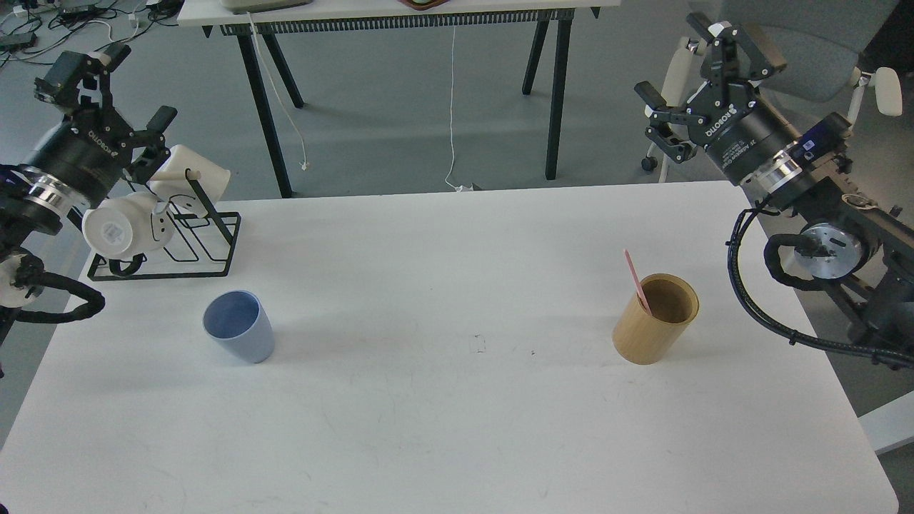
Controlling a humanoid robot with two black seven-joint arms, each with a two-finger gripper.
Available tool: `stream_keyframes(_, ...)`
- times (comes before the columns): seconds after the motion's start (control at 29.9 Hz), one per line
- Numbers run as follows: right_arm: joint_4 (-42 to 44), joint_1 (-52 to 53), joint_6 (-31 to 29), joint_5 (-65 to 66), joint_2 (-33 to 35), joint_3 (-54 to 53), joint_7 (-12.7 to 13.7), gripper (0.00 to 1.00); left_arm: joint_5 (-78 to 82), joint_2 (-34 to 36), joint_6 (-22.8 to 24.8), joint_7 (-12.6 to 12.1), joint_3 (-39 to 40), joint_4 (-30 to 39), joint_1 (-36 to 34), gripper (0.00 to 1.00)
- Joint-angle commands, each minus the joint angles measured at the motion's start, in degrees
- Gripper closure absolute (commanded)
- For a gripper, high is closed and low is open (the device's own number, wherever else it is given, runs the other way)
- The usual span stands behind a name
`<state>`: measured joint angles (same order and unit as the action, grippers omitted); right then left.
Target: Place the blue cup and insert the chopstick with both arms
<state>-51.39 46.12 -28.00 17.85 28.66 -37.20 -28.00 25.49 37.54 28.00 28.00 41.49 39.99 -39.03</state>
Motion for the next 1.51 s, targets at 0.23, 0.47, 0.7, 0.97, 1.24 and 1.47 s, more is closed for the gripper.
stream_keyframes(0.23, -0.38, 0.20, 0.00, 0.00, -0.09, -0.41, 0.00, 0.00, 0.00, -0.28, 0.00, 0.00, 0.00, 0.00, 0.36, 0.00)
stream_keyframes(0.47, 0.06, 0.19, 0.00, 0.00, -0.18, -0.94, 0.00, 0.01, 0.00, -0.45, 0.00, 0.00, 0.00, 0.00, 0.27, 0.00)
stream_keyframes(0.7, 0.15, 0.02, 0.00, -0.09, -0.18, -2.43, 0.00, 0.01, 0.00, -0.45, 0.00, 0.00, 0.00, 0.00, 0.18, 0.00)
stream_keyframes(0.97, 0.06, 0.11, 0.00, -0.09, -0.62, -2.52, 0.00, 0.01, 0.00, -1.24, 0.00, 0.00, 0.00, 0.00, 0.09, 0.00)
stream_keyframes(1.24, 0.06, -0.07, 0.00, -0.18, -0.71, -2.96, 0.00, 0.00, 0.00, -1.24, 0.00, 0.00, 0.00, 0.00, 0.09, 0.00)
stream_keyframes(1.47, 0.15, -0.24, 0.00, -0.18, -0.71, -2.96, 0.00, 0.00, 0.00, -1.33, 0.00, 0.00, -0.09, 0.00, 0.18, 0.00)
